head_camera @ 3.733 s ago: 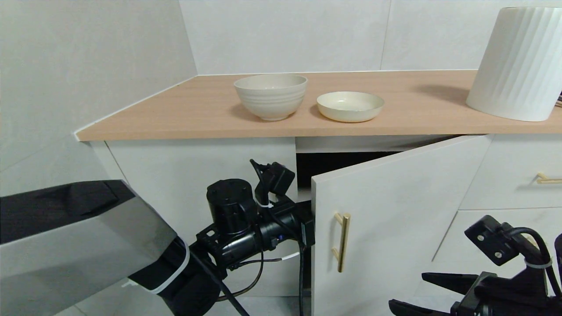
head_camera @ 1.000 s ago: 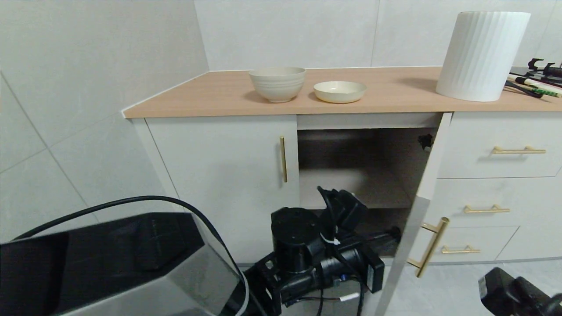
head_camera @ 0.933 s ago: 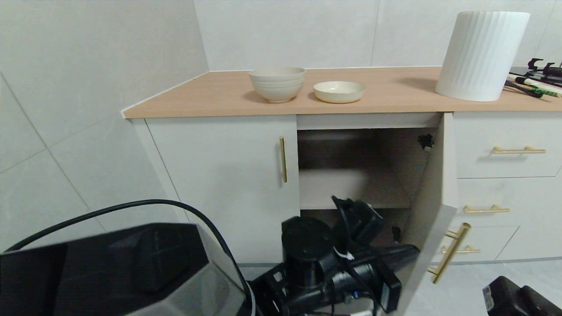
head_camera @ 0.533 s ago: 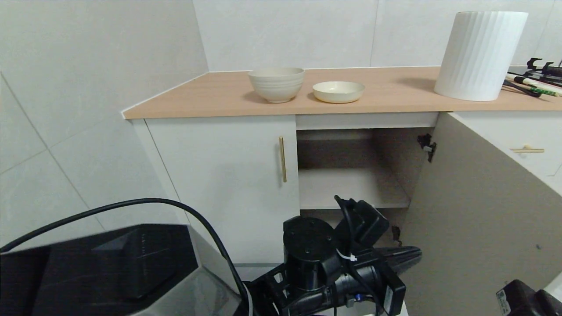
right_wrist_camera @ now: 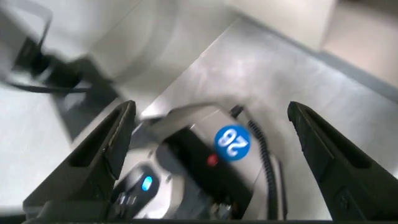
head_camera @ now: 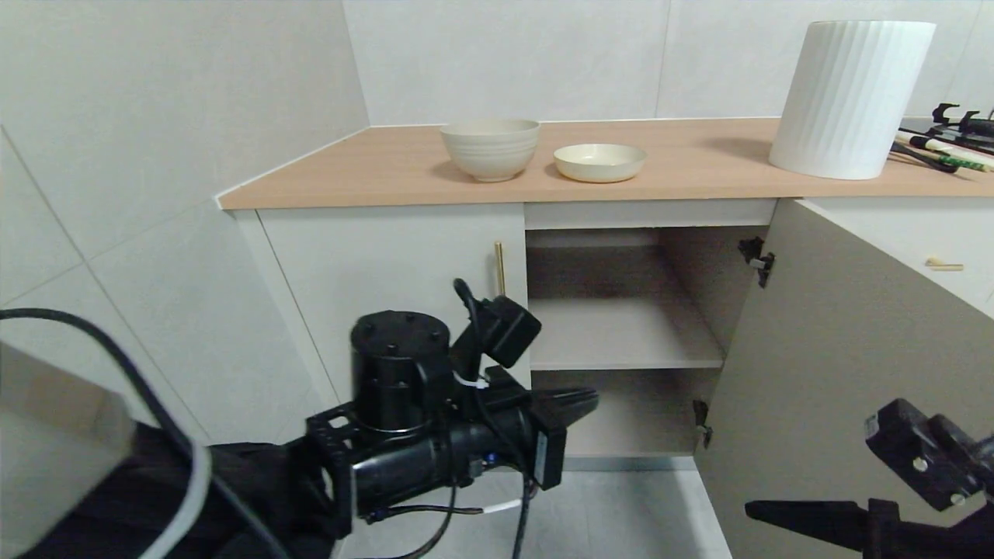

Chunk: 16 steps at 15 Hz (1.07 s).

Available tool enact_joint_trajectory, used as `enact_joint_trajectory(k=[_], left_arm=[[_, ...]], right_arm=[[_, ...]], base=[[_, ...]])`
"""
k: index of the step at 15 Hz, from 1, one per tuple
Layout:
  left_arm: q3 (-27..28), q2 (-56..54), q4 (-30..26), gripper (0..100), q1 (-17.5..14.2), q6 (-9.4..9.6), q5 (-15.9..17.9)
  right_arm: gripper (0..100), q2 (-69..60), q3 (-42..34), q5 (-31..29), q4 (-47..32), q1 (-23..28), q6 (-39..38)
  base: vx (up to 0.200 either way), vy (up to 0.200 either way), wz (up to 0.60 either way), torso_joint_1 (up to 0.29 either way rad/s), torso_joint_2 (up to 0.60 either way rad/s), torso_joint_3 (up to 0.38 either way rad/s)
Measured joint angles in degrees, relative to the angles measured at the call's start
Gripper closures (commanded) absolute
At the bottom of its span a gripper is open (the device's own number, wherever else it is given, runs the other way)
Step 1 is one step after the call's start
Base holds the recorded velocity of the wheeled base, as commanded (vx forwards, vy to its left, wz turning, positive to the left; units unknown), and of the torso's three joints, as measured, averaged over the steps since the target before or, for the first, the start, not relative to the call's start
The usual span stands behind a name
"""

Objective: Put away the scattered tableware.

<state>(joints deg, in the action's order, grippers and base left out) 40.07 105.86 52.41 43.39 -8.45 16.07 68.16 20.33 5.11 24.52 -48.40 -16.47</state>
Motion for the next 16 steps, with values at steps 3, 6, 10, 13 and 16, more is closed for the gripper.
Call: enact_joint_trajectory(k=[3, 6, 10, 13, 16], left_arm=[[-4.7, -12.6, -12.2, 100, -7.7, 2.82, 0.0], [-8.4, -23.6, -20.2, 100, -15.9, 3.67, 0.1], [-9.7, -31.7, -22.7, 0, -23.9, 3.72, 0.3], [-9.0, -32.8, -22.4, 0, -26.5, 3.41, 0.6], [-8.1, -32.0, -22.1, 0, -27.9, 1.85, 0.6]], right_arm=[[0, 3.4, 4.5, 0.0, 0.0, 3.7, 0.5], [0, 8.4, 11.0, 0.0, 0.0, 6.3, 1.9], [0, 17.7, 22.4, 0.0, 0.0, 9.4, 2.6], [0, 23.4, 27.8, -0.2, -0.1, 11.1, 2.5], [0, 24.7, 28.6, -0.4, -0.3, 11.6, 2.3]], base=[[0.000, 0.000, 0.00, 0.000, 0.00, 0.000], [0.000, 0.000, 0.00, 0.000, 0.00, 0.000], [0.000, 0.000, 0.00, 0.000, 0.00, 0.000], [0.000, 0.000, 0.00, 0.000, 0.00, 0.000], [0.000, 0.000, 0.00, 0.000, 0.00, 0.000]])
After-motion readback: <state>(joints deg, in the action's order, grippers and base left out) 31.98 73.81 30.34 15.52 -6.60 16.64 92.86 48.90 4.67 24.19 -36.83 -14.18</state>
